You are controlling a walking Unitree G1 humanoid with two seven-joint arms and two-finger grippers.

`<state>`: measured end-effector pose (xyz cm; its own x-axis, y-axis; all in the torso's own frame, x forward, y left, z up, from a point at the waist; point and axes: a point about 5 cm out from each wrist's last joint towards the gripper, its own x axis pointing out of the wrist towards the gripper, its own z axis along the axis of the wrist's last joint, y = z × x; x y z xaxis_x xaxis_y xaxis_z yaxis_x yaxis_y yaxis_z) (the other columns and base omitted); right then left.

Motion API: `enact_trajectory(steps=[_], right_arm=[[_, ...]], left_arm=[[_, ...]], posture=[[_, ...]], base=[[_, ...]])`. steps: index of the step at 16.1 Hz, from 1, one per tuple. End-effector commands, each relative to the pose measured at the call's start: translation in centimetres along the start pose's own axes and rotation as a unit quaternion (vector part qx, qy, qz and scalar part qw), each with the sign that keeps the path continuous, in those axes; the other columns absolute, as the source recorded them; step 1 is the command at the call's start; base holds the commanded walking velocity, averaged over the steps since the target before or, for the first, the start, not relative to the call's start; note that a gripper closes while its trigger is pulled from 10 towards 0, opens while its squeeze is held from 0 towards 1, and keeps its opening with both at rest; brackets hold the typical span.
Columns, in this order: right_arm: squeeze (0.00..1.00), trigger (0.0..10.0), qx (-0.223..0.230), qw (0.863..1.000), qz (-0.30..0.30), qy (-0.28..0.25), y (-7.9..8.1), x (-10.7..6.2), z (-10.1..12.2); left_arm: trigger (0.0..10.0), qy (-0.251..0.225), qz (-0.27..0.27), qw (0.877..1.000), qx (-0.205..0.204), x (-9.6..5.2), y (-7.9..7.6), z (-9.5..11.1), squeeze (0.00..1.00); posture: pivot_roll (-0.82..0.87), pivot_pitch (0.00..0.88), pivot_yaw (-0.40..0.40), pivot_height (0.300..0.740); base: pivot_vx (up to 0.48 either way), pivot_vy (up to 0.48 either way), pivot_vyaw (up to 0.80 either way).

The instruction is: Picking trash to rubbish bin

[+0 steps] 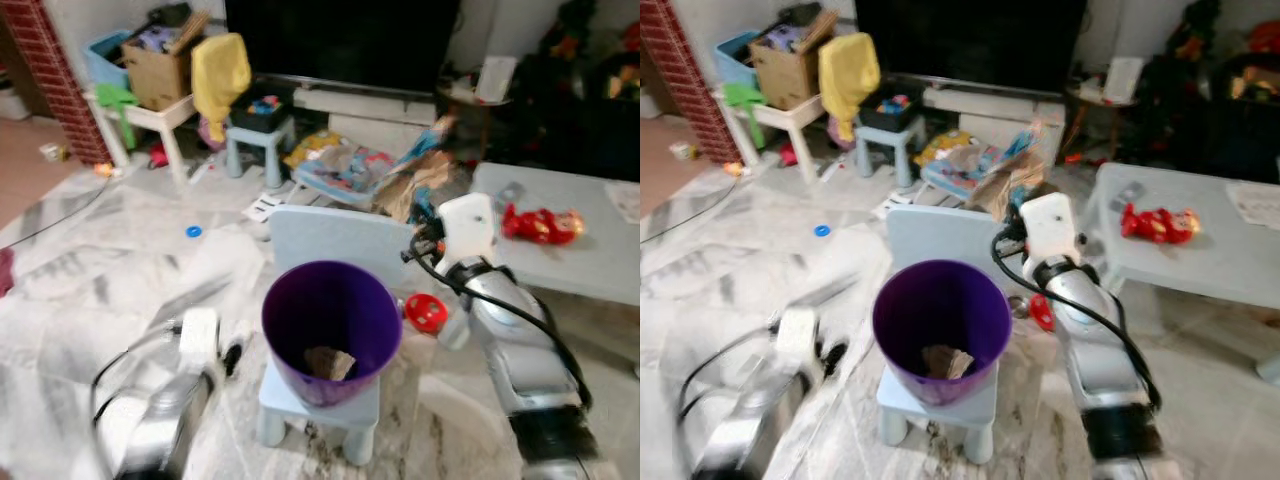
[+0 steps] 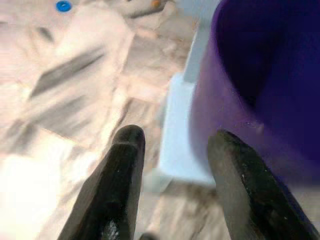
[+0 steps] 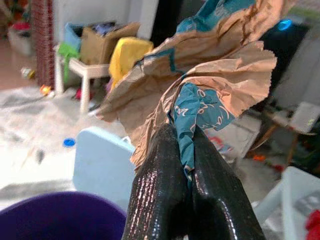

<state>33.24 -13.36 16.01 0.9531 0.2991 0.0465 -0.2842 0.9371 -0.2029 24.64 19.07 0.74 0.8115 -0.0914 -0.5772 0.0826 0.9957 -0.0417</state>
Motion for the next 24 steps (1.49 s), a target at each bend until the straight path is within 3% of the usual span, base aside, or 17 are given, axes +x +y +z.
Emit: enact_trajectory(steps=[1, 3, 5, 8, 13, 14, 21, 24], right_arm=[[0.00, 10.0, -0.007, 1.000, 0.010, 0.002, 0.4, 0.9, 0.0], [0.00, 10.0, -0.014, 0.999, 0.042, 0.020, 1.4, 2.2, -0.8], [0.00, 10.0, -0.067, 0.982, 0.119, 0.128, 3.6, 2.4, -4.6], [0.00, 10.0, -0.081, 0.965, 0.135, 0.208, 4.3, 1.4, -8.0], [0.00, 10.0, -0.080, 0.961, 0.113, 0.240, 4.2, 0.6, -10.1], [1.00, 10.0, -0.074, 0.958, 0.114, 0.251, 4.3, 0.4, -10.5], [1.00, 10.0, -0.053, 0.946, 0.129, 0.294, 4.7, -1.0, -12.5], [1.00, 10.0, -0.034, 0.956, 0.119, 0.267, 4.6, -0.6, -11.9]], left_arm=[[10.0, -0.018, -0.022, 0.999, 0.019, -0.9, -0.9, 1.0, 1.00], [10.0, -0.040, -0.030, 0.998, 0.030, -2.9, -1.5, 1.0, 1.00], [10.0, -0.051, -0.021, 0.998, 0.040, -4.6, -1.8, 1.1, 1.00], [10.0, -0.051, -0.023, 0.997, 0.061, -5.4, -1.5, 1.7, 1.00], [10.0, -0.042, -0.041, 0.995, 0.083, -5.4, -1.4, 2.4, 1.00], [10.0, -0.042, -0.042, 0.995, 0.083, -5.5, -1.4, 2.5, 1.00], [10.0, -0.049, -0.032, 0.995, 0.080, -5.5, -0.8, 3.3, 1.00], [10.0, -0.052, -0.030, 0.995, 0.078, -5.5, -0.9, 3.4, 1.00]], posture=[[0.07, 0.028, -0.057, 0.740], [0.11, 0.027, -0.063, 0.740], [0.14, 0.021, -0.066, 0.740], [0.16, 0.015, -0.067, 0.740], [0.16, 0.010, -0.044, 0.740], [0.16, 0.012, -0.042, 0.740], [0.17, 0.010, -0.037, 0.740], [0.16, 0.005, -0.037, 0.740]], base=[[0.000, 0.000, 0.00], [0.000, 0.000, 0.00], [0.000, 0.000, 0.00], [0.000, 0.000, 0.00], [0.000, 0.000, 0.00], [0.000, 0.000, 0.00], [0.000, 0.000, 0.00], [0.000, 0.000, 0.00]])
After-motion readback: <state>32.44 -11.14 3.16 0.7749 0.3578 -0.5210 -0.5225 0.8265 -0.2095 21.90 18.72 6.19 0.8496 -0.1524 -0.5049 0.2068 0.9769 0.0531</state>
